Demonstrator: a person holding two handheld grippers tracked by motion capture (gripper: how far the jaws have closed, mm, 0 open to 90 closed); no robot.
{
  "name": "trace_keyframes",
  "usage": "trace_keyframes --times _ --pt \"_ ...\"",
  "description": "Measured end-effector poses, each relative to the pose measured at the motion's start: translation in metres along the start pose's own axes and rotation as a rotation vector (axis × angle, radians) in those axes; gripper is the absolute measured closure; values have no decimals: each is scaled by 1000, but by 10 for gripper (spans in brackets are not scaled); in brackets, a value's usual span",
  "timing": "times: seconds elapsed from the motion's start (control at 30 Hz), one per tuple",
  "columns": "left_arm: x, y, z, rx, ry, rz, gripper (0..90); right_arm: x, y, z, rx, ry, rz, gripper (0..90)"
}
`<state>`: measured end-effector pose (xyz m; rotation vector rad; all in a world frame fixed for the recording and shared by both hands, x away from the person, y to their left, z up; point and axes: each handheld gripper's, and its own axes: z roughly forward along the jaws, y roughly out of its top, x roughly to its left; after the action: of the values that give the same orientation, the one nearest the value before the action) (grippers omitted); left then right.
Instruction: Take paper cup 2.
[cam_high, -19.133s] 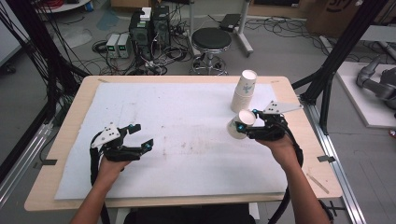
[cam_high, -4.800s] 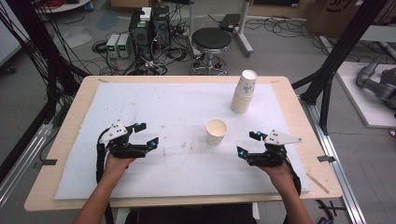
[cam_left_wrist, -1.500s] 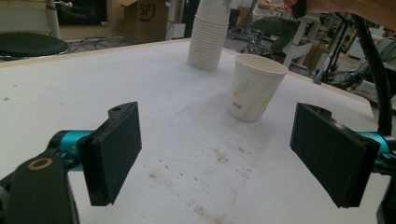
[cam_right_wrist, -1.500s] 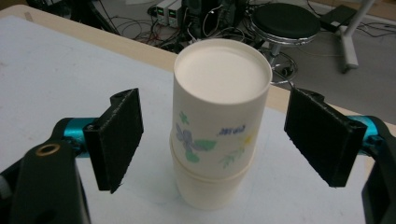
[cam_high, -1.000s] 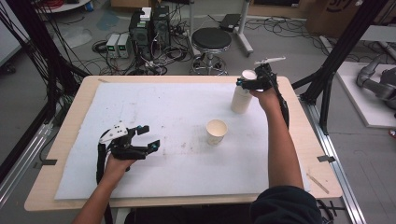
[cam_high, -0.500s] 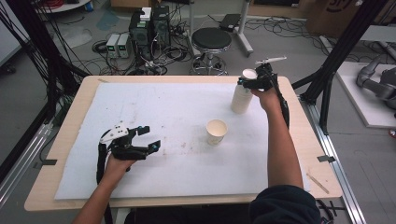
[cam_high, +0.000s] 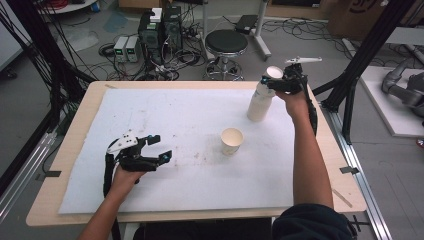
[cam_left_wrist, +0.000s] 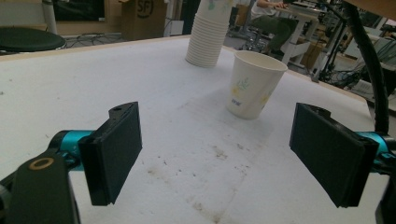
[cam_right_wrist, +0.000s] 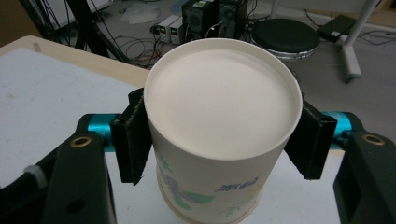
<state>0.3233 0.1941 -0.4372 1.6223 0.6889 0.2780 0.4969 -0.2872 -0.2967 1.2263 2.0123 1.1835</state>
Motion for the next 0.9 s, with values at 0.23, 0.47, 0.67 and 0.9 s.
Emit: trace_keyframes --times 0.23,0.47,0.67,0.9 --pt "-1 0 0 -2 5 2 170 1 5 -19 -51 -3 -6 340" --pt "-1 0 0 1 5 3 171 0 8 -43 -100 -8 -11 342" --pt "-1 0 0 4 8 5 171 -2 7 -64 -118 -10 -11 347" --pt "-2 0 1 8 3 11 171 -1 -5 -80 -100 5 -31 348"
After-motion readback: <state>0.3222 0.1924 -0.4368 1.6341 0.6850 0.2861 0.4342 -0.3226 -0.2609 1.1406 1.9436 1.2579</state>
